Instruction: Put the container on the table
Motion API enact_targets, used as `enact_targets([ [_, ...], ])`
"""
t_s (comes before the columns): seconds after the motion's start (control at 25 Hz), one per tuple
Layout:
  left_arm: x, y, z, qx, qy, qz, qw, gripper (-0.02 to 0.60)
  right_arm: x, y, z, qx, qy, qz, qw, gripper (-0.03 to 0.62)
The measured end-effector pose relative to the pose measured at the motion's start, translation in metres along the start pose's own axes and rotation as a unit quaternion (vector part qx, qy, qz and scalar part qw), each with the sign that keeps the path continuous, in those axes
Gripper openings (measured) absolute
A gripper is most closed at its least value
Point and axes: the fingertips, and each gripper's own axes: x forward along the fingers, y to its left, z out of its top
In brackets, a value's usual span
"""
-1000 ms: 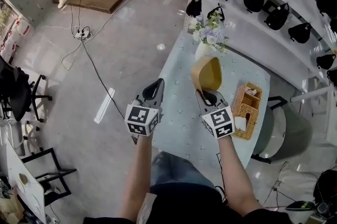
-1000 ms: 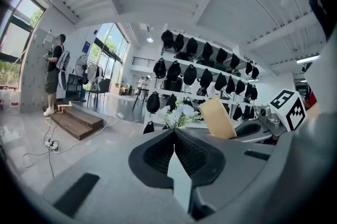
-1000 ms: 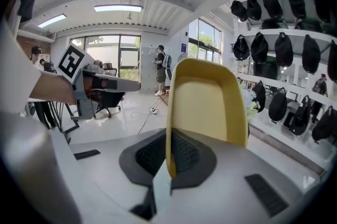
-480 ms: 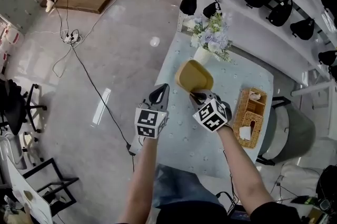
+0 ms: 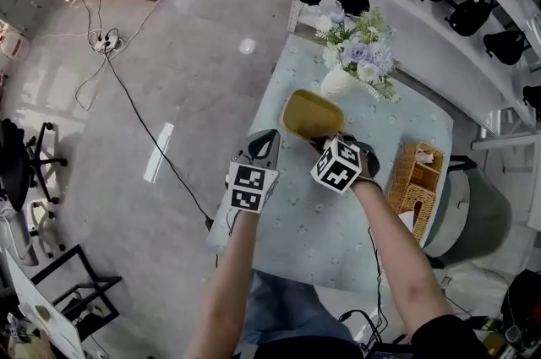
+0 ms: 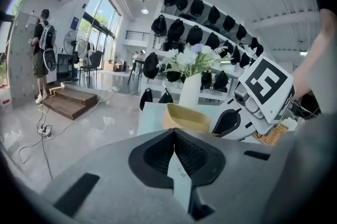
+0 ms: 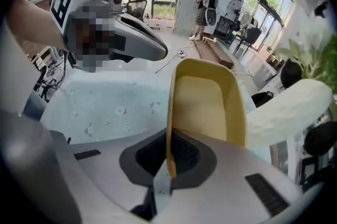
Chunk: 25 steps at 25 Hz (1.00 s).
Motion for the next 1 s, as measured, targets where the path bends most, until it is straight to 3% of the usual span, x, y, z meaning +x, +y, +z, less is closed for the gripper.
enact_targets([
  [0.36, 0.014, 0.002, -0.036, -0.017, 0.022, -0.007, 0.9996, 0.009, 0.038, -0.01, -0.01, -0.09, 0.061, 0.017, 0.994, 0.003],
  [0.92, 0.014, 0.0, -0.041, -0.032, 0.018, -0.011, 0.9993, 0.009, 0.042, -0.011, -0.006, -0.08, 0.057, 0.023, 0.995, 0.016],
  [1.0, 0.014, -0.001, -0.04, -0.031, 0.018, -0.011, 0.9993, 0.009, 0.041, -0.012, -0.006, -0.079, 0.055, 0.023, 0.995, 0.045],
])
